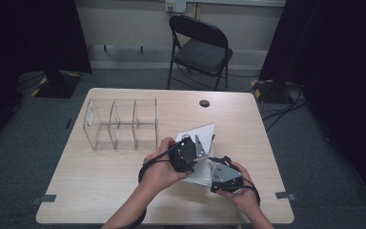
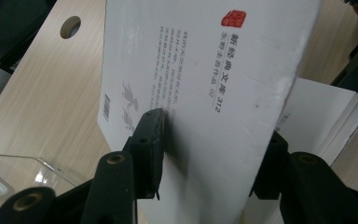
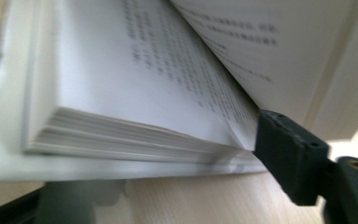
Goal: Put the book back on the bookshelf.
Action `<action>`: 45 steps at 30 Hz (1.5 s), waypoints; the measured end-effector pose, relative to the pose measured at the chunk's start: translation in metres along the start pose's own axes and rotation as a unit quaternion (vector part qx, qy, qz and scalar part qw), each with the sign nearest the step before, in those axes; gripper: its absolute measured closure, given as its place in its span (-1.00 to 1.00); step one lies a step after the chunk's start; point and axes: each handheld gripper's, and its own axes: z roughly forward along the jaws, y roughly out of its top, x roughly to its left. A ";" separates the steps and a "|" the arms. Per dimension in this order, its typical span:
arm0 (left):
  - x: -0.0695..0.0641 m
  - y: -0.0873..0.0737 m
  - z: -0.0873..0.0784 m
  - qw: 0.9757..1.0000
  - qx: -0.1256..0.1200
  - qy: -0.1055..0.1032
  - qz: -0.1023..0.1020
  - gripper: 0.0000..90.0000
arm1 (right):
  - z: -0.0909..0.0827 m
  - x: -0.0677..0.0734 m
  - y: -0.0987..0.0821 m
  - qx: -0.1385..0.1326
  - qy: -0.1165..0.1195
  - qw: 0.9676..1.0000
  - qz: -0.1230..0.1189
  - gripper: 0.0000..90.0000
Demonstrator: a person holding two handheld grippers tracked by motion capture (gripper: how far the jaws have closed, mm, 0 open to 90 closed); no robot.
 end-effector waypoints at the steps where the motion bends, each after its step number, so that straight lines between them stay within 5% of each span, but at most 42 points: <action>1: -0.001 0.000 0.000 1.000 0.000 0.001 -0.001 0.20 | 0.000 0.001 0.001 0.002 0.003 1.000 0.000 -0.26; 7: -0.002 0.000 0.001 1.000 -0.002 -0.001 0.002 0.18 | 0.000 0.003 0.005 0.014 0.000 0.999 -0.041 0.03; 9: -0.004 0.000 0.001 1.000 -0.010 -0.006 0.013 0.13 | -0.005 0.003 0.008 0.008 -0.011 1.000 -0.027 0.15; 12: -0.006 0.001 0.001 0.999 -0.015 -0.015 0.028 0.06 | -0.010 0.001 0.014 0.019 -0.006 0.999 -0.037 0.23; 17: -0.004 -0.005 0.000 0.997 -0.060 -0.033 0.036 -0.02 | -0.012 -0.005 0.016 0.007 -0.006 1.000 -0.019 0.30; 21: 0.002 -0.007 -0.006 0.995 -0.090 -0.041 0.008 -0.06 | -0.016 -0.012 0.020 0.008 0.005 1.000 -0.010 0.34; 29: 0.013 -0.011 -0.016 0.991 -0.120 -0.052 -0.005 -0.15 | -0.022 -0.025 0.026 0.016 0.034 0.999 -0.008 0.38; 34: 0.024 -0.015 -0.030 0.990 -0.120 -0.065 -0.028 -0.18 | -0.023 -0.031 0.026 0.012 0.042 0.999 0.007 0.39; 37: 0.034 -0.023 -0.038 0.993 -0.098 -0.048 -0.036 -0.27 | -0.025 -0.037 0.025 0.011 0.049 0.999 0.018 0.40; 45: 0.043 -0.048 -0.043 0.990 -0.110 -0.053 -0.067 -0.28 | -0.029 -0.043 0.027 0.016 0.064 0.997 0.031 0.40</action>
